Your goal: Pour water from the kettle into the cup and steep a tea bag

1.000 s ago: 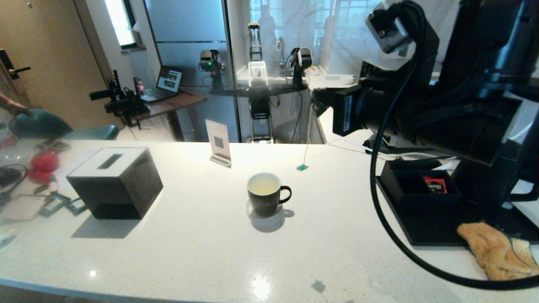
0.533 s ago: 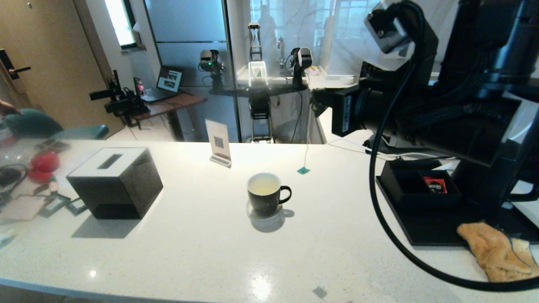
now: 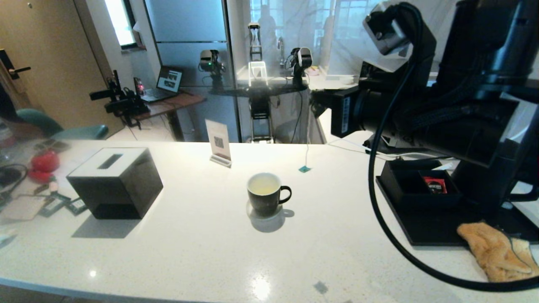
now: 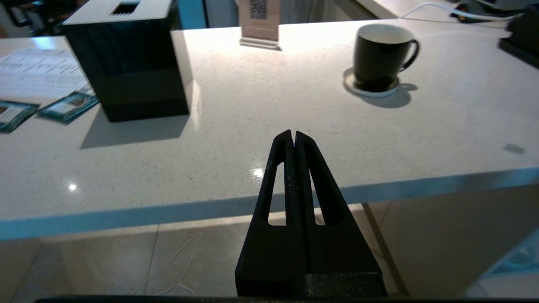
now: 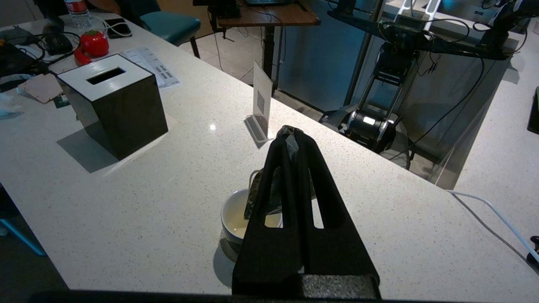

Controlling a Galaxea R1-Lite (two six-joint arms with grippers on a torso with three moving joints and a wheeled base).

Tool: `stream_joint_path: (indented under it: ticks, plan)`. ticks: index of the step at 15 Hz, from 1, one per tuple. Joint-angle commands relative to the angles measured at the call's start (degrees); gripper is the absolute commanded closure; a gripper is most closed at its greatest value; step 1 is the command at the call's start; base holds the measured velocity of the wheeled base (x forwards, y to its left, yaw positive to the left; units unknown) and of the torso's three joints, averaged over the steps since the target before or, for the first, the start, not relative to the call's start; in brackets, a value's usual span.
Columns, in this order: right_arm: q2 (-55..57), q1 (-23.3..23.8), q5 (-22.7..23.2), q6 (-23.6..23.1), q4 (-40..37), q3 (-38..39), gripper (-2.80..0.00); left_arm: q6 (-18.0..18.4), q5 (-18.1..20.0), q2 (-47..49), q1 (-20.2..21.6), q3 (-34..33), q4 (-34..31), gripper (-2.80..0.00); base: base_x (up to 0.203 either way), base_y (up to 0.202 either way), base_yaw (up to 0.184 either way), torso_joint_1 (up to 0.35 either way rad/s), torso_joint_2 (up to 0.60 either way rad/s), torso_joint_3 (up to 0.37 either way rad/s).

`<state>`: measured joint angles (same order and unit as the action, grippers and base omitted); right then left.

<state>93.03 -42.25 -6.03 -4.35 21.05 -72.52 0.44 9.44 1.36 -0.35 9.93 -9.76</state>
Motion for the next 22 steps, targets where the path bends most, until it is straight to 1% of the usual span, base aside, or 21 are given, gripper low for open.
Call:
stream_joint_path:
  ticks: [1, 3, 5, 8, 11, 14, 16, 18, 22]
  plan:
    - [-0.3, 0.0, 0.0, 0.0, 0.2, -0.5, 0.00, 0.0, 1.5, 5.2, 0.0, 1.9, 0.2, 0.00, 0.000, 0.000, 0.000, 0.000, 0.00, 0.000]
    - [-0.2, 0.0, 0.1, 0.0, 0.1, -1.3, 0.00, 0.0, 2.9, 9.8, -0.5, 3.6, 0.8, 0.00, 0.000, 0.000, 0.000, 0.000, 0.00, 0.000]
    - [0.1, 0.0, 0.2, 0.0, 0.1, -2.3, 0.00, 0.0, 3.5, 15.1, -1.4, 5.1, 2.8, 0.00, 0.000, 0.000, 0.000, 0.000, 0.00, 0.000]
    - [0.3, 0.0, 0.4, 0.0, 0.1, -2.5, 0.00, -0.2, 3.8, 25.9, -3.8, 8.2, 8.3, 0.00, 0.000, 0.000, 0.000, 0.000, 0.00, 0.000]
    - [0.9, 0.0, 0.4, 0.1, 0.1, -3.3, 0.00, -0.4, 3.9, 37.5, -6.2, 11.8, 15.2, 0.00, 0.000, 0.000, 0.000, 0.000, 0.00, 0.000]
    - [2.2, 0.0, 0.3, 0.1, 0.1, -5.6, 0.00, -1.0, 4.0, 48.9, -10.5, 15.8, 22.2, 0.00, 0.000, 0.000, 0.000, 0.000, 0.00, 0.000]
    - [3.3, -0.1, 0.3, 0.1, 0.1, -7.1, 0.00, -2.7, 3.9, 56.0, -14.6, 19.2, 26.9, 0.00, 0.000, 0.000, 0.000, 0.000, 0.00, 0.000]
    - [4.5, -0.1, 0.3, 0.1, -0.1, -8.8, 0.00, -4.5, 3.9, 62.1, -17.8, 22.1, 30.7, 0.00, 0.000, 0.000, 0.000, 0.000, 0.00, 0.000]
    - [6.7, -0.1, 0.3, 0.1, 0.1, -10.7, 0.00, -5.4, 3.9, 72.1, -22.7, 24.2, 39.7, 0.00, 0.000, 0.000, 0.000, 0.000, 0.00, 0.000]
